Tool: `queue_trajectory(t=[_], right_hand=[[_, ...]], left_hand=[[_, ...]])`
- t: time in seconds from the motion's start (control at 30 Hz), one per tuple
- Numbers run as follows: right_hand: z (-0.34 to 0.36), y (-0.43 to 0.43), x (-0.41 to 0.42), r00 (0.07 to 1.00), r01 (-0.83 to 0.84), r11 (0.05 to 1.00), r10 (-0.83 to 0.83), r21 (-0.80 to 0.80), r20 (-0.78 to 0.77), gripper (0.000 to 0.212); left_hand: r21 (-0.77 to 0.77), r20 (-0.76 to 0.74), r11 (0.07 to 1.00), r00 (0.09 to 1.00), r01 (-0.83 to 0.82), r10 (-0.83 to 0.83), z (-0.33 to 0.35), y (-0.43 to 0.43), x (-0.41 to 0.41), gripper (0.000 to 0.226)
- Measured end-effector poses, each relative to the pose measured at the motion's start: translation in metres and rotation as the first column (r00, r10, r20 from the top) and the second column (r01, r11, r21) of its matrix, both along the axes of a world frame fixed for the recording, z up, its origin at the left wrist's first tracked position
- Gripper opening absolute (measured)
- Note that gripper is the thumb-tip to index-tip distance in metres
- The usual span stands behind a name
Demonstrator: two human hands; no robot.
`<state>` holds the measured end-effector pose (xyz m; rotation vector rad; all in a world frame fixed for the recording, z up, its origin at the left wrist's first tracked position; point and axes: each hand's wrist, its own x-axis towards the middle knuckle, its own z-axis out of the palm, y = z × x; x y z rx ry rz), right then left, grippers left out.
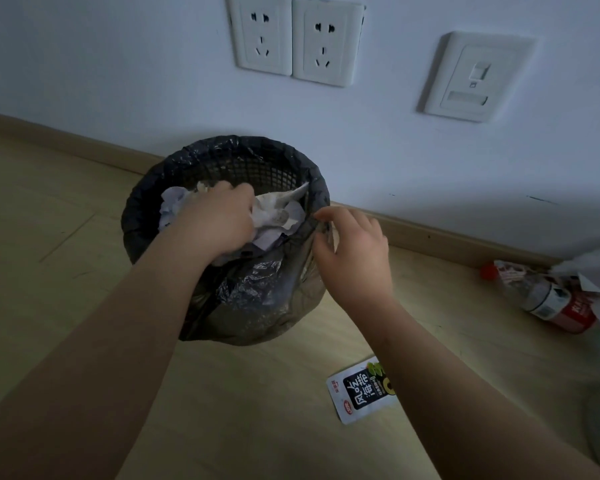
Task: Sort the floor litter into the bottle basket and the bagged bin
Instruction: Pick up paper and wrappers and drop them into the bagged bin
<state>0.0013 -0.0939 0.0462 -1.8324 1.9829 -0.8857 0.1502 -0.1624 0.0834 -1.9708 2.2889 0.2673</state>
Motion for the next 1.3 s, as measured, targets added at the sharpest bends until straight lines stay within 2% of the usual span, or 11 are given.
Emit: queue_trajectory(t=[0.17,0.27,0.33,0.43,0.53,0.63,0.7,0.8,1.0,1.1,1.3], right_hand=[[-0.014,0.009,-0.019,0.998,0.018,0.998,-0.022,0.056,0.057,0.032],[-0.029,0.019,-0.041,0.995,0.055,0.988,-0.066,0.147,0.069,0.034],[-0.042,0.030,-0.063,0.993,0.094,0.972,-0.106,0.214,0.045,0.034],[-0.061,0.046,-0.088,0.989,0.140,0.926,-0.150,0.351,0.000,0.035],[-0.079,0.066,-0.115,0.979,0.203,0.857,-0.186,0.474,-0.084,0.036],[-0.094,0.086,-0.134,0.972,0.233,0.796,-0.180,0.559,-0.150,0.037],[-0.101,0.099,-0.140,0.970,0.242,0.759,-0.163,0.604,-0.183,0.039],[-0.112,0.111,-0.142,0.974,0.216,0.721,-0.115,0.658,-0.194,0.044],[-0.124,0.116,-0.146,0.976,0.215,0.700,-0.148,0.681,-0.157,0.048],[-0.124,0.112,-0.163,0.963,0.270,0.707,-0.206,0.653,-0.174,0.047],[-0.111,0.101,-0.216,0.828,0.553,0.665,-0.510,0.502,-0.236,0.043]], left_hand=[[-0.342,-0.075,0.939,0.996,0.024,-0.053,0.028,0.017,-0.021,0.026],[-0.439,-0.233,0.892,0.945,0.110,-0.231,0.026,0.034,-0.054,0.024],[-0.347,-0.368,0.906,0.853,0.243,-0.370,0.011,0.050,-0.084,0.020],[-0.062,-0.459,0.913,0.801,0.403,-0.385,-0.033,0.068,-0.114,0.020],[0.249,-0.378,0.862,0.863,0.442,-0.334,-0.091,0.080,-0.130,0.025],[0.484,-0.210,0.779,0.917,0.398,-0.339,-0.137,0.095,-0.134,0.056],[0.524,-0.110,0.778,0.933,0.347,-0.342,-0.155,0.107,-0.135,0.073],[0.424,-0.020,0.837,0.928,0.346,-0.373,-0.170,0.118,-0.138,0.078],[0.468,-0.215,0.847,0.962,0.253,-0.169,-0.180,0.114,-0.152,0.054],[0.545,-0.316,0.827,0.948,0.140,0.048,-0.185,0.107,-0.161,0.039],[0.627,-0.418,0.768,0.776,-0.130,0.473,-0.188,0.078,-0.196,0.009]])
